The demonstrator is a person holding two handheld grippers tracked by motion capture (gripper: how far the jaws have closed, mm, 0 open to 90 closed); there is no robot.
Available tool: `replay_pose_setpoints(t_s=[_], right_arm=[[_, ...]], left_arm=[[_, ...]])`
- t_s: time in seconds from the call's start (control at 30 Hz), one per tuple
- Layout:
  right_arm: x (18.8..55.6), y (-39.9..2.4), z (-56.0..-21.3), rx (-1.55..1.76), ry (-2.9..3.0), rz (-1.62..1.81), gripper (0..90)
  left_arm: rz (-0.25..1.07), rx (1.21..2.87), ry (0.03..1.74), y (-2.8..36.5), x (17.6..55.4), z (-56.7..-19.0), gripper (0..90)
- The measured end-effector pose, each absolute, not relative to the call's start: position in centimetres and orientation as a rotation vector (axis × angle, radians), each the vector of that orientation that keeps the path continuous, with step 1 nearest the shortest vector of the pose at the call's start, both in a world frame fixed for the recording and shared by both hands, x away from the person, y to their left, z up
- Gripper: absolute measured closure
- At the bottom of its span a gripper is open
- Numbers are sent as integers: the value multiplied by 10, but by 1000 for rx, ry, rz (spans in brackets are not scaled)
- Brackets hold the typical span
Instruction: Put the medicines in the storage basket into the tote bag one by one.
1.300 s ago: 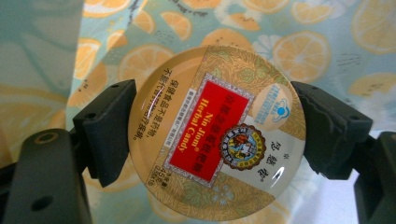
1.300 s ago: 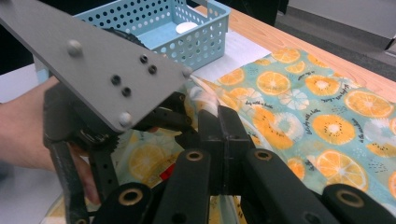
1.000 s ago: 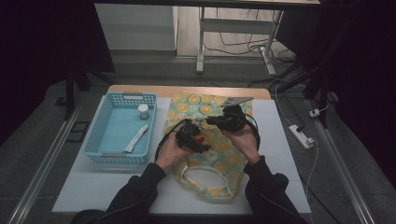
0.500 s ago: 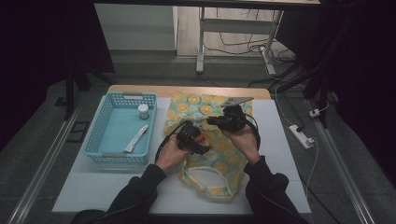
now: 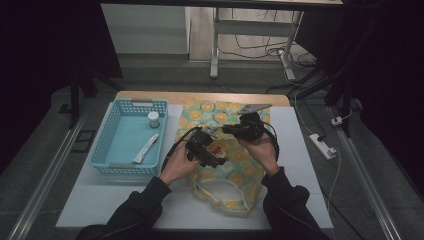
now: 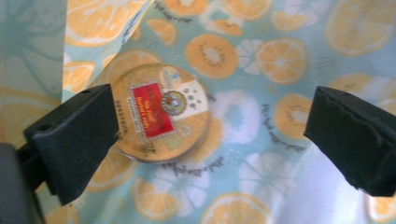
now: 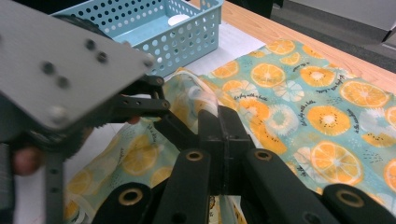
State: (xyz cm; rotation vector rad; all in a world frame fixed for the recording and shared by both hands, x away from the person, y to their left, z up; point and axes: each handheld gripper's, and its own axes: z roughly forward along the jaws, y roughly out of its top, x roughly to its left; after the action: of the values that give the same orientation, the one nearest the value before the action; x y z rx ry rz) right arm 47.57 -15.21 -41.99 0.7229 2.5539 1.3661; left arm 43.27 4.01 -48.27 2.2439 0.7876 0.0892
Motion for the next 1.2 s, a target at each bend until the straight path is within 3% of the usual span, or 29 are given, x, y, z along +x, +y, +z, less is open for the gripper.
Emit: replay_pose_setpoints(t_s=[0.5,1.2], right_arm=[[475,-152,-420,720,2557,1367,900],[476,-151,-422,725,2566,1359,900]], left_arm=[[56,2178,741,65,414,-455,0],[64,2102,808,132,410,-440,0]])
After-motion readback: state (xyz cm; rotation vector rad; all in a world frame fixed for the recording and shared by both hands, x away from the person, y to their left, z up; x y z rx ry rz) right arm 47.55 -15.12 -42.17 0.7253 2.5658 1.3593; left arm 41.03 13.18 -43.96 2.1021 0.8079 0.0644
